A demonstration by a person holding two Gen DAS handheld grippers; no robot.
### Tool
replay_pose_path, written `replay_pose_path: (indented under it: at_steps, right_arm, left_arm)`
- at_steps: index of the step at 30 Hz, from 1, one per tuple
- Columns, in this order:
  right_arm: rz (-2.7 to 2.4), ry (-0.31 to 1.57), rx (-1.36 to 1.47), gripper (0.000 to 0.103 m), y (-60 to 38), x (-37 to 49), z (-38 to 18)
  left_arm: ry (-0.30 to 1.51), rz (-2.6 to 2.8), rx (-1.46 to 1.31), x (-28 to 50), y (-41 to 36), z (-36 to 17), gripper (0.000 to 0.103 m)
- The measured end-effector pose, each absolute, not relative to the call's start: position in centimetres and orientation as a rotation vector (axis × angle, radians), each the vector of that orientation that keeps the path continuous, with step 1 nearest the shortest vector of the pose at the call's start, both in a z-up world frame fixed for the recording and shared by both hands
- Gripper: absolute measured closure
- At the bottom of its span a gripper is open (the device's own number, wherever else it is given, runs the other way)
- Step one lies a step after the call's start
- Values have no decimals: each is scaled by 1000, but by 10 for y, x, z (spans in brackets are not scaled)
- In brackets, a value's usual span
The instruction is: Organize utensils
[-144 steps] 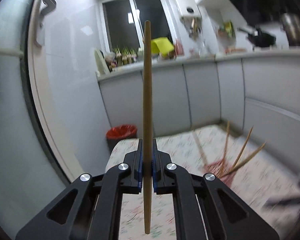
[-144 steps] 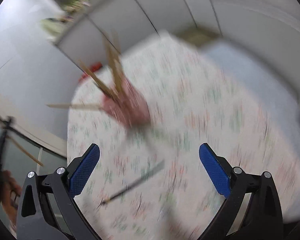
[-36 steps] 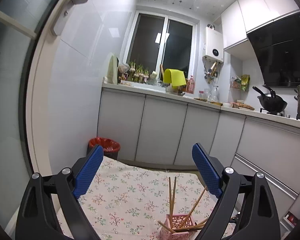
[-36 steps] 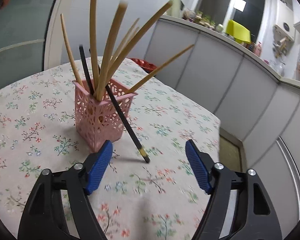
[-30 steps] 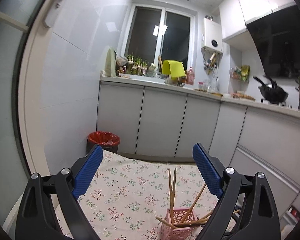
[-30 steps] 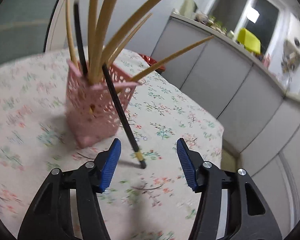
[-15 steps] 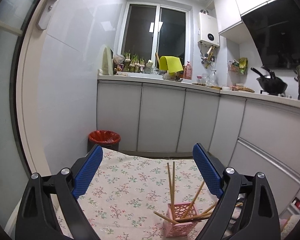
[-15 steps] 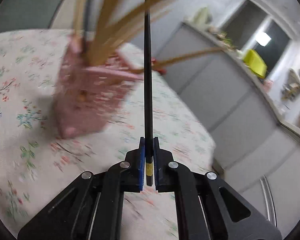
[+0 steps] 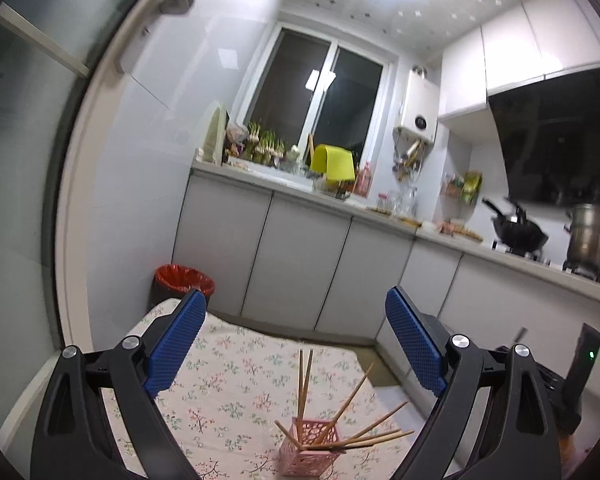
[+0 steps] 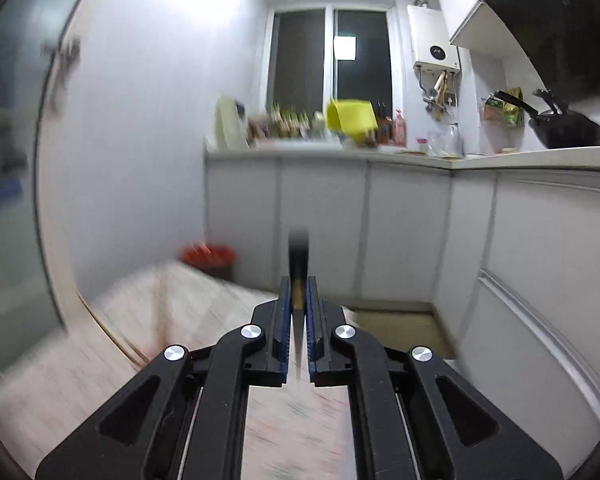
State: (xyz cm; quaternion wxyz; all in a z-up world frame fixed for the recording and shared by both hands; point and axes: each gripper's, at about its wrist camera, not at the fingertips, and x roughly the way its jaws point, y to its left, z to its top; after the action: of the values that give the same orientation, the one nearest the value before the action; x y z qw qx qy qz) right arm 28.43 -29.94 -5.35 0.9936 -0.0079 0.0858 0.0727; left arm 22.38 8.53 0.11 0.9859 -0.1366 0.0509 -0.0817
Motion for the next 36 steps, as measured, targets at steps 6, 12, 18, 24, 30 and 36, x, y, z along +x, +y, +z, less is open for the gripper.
replay_pose_path:
  at_steps: [6,12,18,24,30,36]
  right_arm:
    - [196,170,133,98,-266,278,-14]
    - [210,218,165,97,-247,290,5]
    - [197,216,154,97,-210,324,7]
    - [193,274,143,96,-169,373,-57]
    - [202,326,129,67,-151,378,-99]
    - [137,200,74,45,-157,324,-29]
  left_arm:
    - [55,-140,-322,206,122,11,14]
    - [68,-130,-393,208,147,14,14]
    - [83,-124,-385,215,146,11,14]
    - [110,-106,-371,225,147,2,14]
    - [138,-111,-377,231,147,-2,13]
    - [157,-94,-298,224,110,5,7]
